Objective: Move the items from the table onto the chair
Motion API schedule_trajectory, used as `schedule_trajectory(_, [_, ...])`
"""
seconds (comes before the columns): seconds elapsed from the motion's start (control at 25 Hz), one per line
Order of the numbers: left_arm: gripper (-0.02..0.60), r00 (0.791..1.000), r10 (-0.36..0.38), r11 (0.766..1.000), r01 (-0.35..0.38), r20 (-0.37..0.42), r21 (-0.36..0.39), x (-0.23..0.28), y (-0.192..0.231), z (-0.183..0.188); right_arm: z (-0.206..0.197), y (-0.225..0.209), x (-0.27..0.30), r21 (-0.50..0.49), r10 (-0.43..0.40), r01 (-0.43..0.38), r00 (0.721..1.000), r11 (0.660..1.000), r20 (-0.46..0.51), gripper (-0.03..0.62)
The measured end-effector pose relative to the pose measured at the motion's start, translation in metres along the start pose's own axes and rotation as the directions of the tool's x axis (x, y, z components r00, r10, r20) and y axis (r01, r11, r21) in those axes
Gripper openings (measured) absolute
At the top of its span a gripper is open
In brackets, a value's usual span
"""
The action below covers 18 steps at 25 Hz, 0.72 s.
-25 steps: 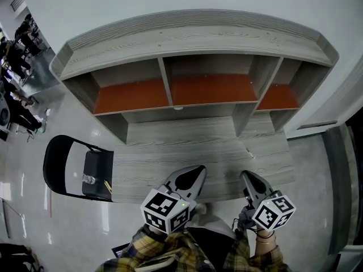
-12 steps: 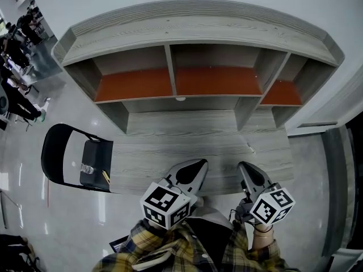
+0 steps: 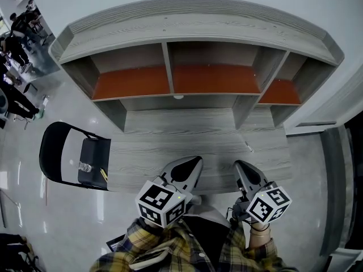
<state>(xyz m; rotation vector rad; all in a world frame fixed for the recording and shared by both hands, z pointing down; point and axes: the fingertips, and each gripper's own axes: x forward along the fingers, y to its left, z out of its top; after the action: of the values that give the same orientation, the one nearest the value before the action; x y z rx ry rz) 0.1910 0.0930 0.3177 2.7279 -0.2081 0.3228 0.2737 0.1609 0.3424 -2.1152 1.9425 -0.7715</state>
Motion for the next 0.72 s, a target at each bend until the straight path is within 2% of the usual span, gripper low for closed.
schedule_trajectory(0.36, [0.003,0.999,0.019,1.000,-0.019,-0.033,-0.008,0.000,0.008,-0.010,-0.009,-0.020,0.006,0.015,-0.033,0.033,0.999,0.999,-0.009,0.018])
schedule_trajectory(0.56, [0.003,0.995,0.055,0.998,-0.057,-0.078,-0.025,-0.004,0.022,-0.024,-0.018,-0.061,0.014,0.017,-0.103,0.104,0.994,0.994,-0.032,0.020])
schedule_trajectory(0.72, [0.003,0.989,0.091,0.995,-0.095,-0.116,-0.038,-0.008,0.034,-0.036,-0.030,-0.111,0.029,0.022,-0.169,0.171,0.983,0.985,-0.074,0.021])
